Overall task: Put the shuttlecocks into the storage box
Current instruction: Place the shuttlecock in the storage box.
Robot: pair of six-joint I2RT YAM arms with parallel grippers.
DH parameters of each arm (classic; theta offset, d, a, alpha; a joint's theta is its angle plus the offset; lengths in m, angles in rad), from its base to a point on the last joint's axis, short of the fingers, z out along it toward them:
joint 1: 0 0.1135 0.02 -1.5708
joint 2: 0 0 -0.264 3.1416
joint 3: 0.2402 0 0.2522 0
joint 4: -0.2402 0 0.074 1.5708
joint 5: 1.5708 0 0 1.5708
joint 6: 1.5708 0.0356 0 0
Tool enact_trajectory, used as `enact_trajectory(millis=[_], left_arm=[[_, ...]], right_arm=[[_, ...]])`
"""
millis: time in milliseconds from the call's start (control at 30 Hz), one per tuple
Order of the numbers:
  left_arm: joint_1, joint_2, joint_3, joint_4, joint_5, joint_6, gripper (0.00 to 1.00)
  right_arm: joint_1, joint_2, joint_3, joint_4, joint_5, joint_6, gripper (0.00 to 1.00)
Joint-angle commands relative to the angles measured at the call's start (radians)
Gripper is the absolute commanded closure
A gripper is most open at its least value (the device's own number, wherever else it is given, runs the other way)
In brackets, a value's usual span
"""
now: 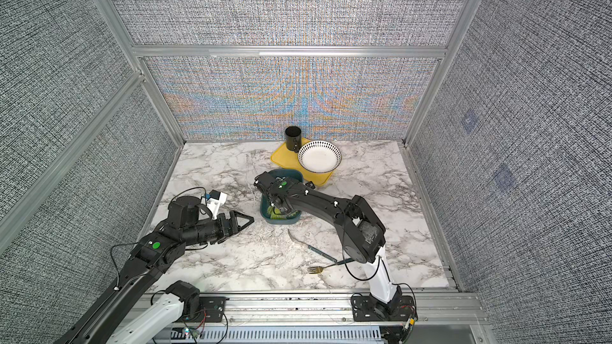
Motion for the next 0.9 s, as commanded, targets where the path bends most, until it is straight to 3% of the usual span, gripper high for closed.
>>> enact_trajectory(millis=[0, 567, 867], left_arm=[[-0.001, -0.002, -0.004, 0.015, 0.0, 0.018, 0.1], [0.0, -0.005, -0.047, 0.047, 0.008, 0.01, 0.1], [0.001, 0.044, -0.143, 0.192, -0.026, -0.063, 0.1]], right_arm=[[-0.001, -0.02, -0.033, 0.068, 0.033, 0.01, 1.0], [-0.002, -0.095, -0.239, 0.362, 0.111, -0.021, 1.0], [-0.004, -0.091, -0.276, 0.441, 0.093, -0.026, 1.0]])
